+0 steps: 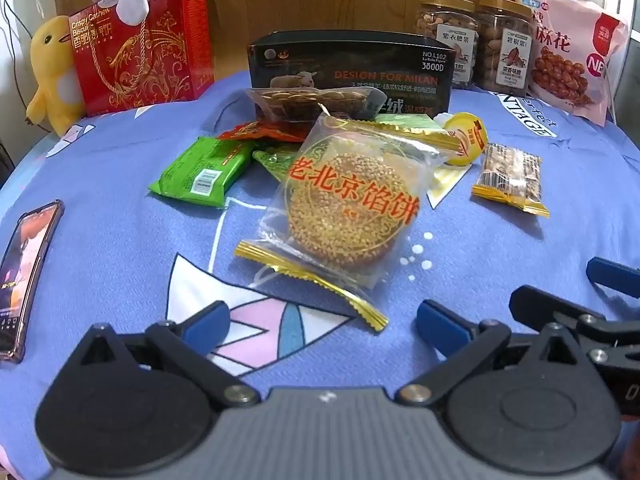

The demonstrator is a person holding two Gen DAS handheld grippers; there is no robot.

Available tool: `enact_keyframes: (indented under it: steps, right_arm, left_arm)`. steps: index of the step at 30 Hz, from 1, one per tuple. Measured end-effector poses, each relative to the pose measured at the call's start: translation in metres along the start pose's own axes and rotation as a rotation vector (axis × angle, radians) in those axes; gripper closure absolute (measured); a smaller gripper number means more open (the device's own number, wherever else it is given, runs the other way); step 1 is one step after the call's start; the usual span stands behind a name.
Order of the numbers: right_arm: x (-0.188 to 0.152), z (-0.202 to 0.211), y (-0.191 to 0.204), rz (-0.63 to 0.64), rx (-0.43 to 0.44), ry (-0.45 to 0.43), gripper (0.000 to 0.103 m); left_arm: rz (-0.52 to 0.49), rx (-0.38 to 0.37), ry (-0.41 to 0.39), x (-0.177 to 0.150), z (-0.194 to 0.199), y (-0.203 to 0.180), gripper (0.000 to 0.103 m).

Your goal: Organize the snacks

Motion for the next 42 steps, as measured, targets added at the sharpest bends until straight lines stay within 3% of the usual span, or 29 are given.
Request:
enact_keyframes:
  steps: [10, 12, 14, 16, 18, 21, 24, 26, 28, 31, 36, 38, 40, 42]
  right_arm:
    - [0.003, 0.001, -0.005, -0.034, 0.033, -0.012, 0.0]
    - [0.009, 0.002, -0.005, -0.029, 0.062, -0.015, 0.013]
    - [0.019, 0.003, -0.001, 0.004, 0.113, -0.032, 0.028]
    - [0.033, 0.003, 0.007, 0.056, 0.171, -0.054, 0.034]
    - [0.049, -0.002, 0.013, 0.091, 0.223, -0.068, 0.037]
    - [0.068, -0.02, 0.025, 0.099, 0.297, -0.048, 0.047]
    - [0.074, -0.043, 0.034, 0.073, 0.344, 0.0, 0.053]
    - [0.075, -0.056, 0.039, 0.053, 0.376, 0.034, 0.063]
    - [0.069, -0.066, 0.04, 0.032, 0.386, 0.086, 0.073]
    - [0.056, -0.059, 0.032, -0.027, 0.437, 0.146, 0.079]
    - [0.025, -0.012, 0.036, 0.093, 0.489, 0.155, 0.073]
    - [0.019, -0.002, 0.039, 0.148, 0.496, 0.149, 0.049]
    - [0.014, -0.005, 0.044, 0.178, 0.493, 0.155, 0.034]
    - [0.009, -0.014, 0.048, 0.194, 0.509, 0.19, 0.031]
  left_arm:
    - [-0.016, -0.03, -0.019, -0.002, 0.001, 0.002, 0.0]
    - [-0.014, -0.057, -0.051, -0.001, 0.006, 0.008, 0.0]
    - [0.011, -0.043, -0.144, 0.004, 0.019, 0.02, 0.0]
    - [0.015, -0.033, -0.235, 0.009, 0.032, 0.032, 0.0]
    - [0.039, -0.054, -0.262, 0.016, 0.039, 0.044, 0.0]
    - [0.179, -0.193, -0.198, 0.023, 0.031, 0.062, 0.001]
    - [0.315, -0.281, -0.099, 0.021, 0.011, 0.074, 0.012]
    - [0.384, -0.323, -0.034, 0.016, -0.004, 0.078, 0.021]
    - [0.401, -0.349, -0.038, 0.011, -0.008, 0.077, 0.022]
    - [0.409, -0.402, -0.018, 0.013, -0.011, 0.072, 0.034]
    - [0.37, -0.436, -0.022, 0.018, -0.014, 0.066, 0.043]
    - [0.344, -0.442, -0.008, 0.019, -0.016, 0.063, 0.046]
    - [0.314, -0.437, 0.001, 0.018, -0.017, 0.06, 0.047]
    - [0.27, -0.423, 0.003, 0.019, -0.015, 0.054, 0.048]
Point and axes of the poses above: each gripper's, at about its wrist camera, not at the fingertips, and z roughly against the way its jaws point, y to its left, x to its top, the point moved 3 cm from there along -z, roughly the way its jaws point, and after that the axes turned 13 degrees about -y, right-handed, at the moved point
